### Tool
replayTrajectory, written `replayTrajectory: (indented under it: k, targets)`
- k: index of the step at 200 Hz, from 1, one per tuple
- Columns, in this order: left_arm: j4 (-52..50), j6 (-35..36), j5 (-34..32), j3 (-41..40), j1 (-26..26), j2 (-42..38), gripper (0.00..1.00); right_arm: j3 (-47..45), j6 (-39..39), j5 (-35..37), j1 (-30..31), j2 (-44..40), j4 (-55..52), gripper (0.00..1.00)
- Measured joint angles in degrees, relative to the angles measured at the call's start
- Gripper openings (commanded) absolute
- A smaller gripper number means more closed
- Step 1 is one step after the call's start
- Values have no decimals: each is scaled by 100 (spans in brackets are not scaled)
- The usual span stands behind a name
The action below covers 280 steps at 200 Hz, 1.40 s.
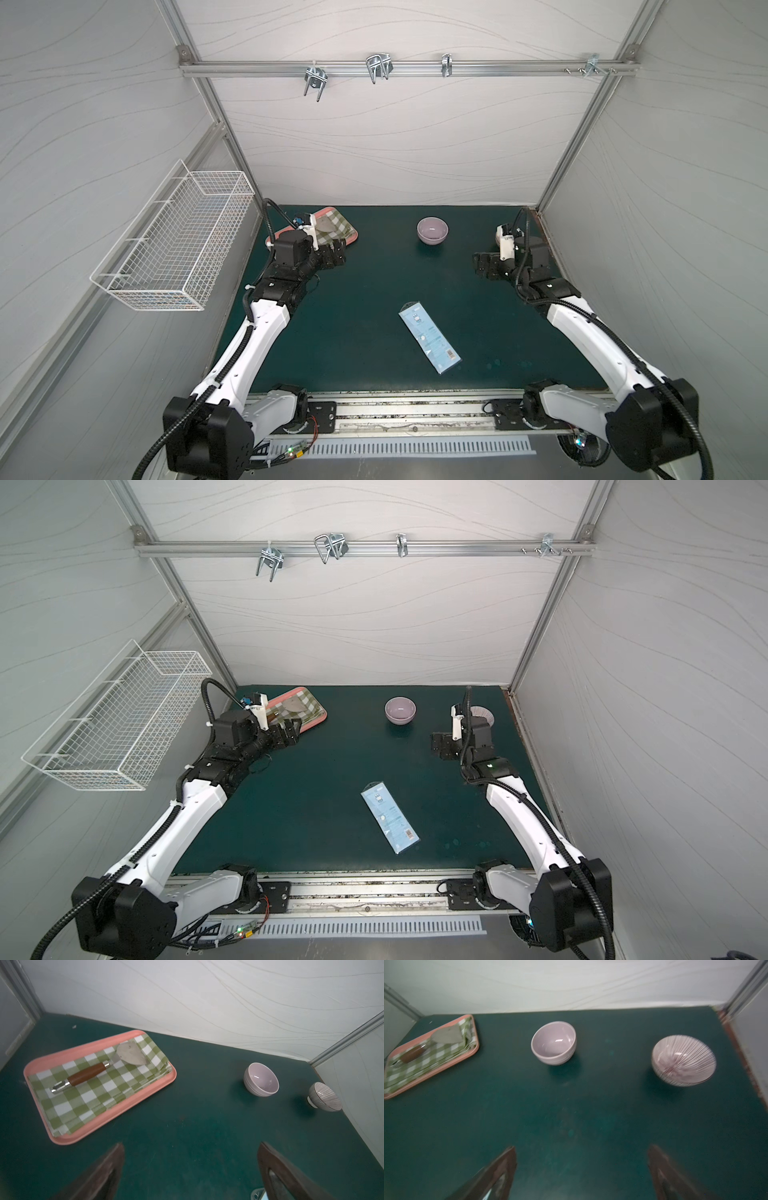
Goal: Open the ruler set and take out the ruler
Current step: Pick up the ruler set bag from the center of the board.
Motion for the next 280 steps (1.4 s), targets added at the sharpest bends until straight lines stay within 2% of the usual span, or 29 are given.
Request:
replayTrajectory:
  k: [29,83,118,160,181,205,280]
  targets:
    - [-481,-251,302,0,-240,0,100,-107,258,-608,160,-96,-546,99]
    - [-1091,-625,492,-424,-1270,-83,98,-686,741,-1335,354,-1029,-1211,99]
    - [-1410,-968,485,-507,-2096,177,86,-850,973,-1585,557,-1117,-1438,99]
    - [-1722,-1316,444,-487,-2793,850,62,-1325,1209,-1663,693,-1261,-1469,99]
    - [-1825,-1491,474,-483,-2964,1156,47,-1443,1303,-1685,706,-1287,-1456,99]
    - [-1779,-1738,627,-483,-3064,1427,36,-1493,1318,-1690,721,-1285,-1421,99]
    - [-1062,-2306,1038,-455,-3241,2393,36,-1569,1344,-1711,732,-1200,-1294,99]
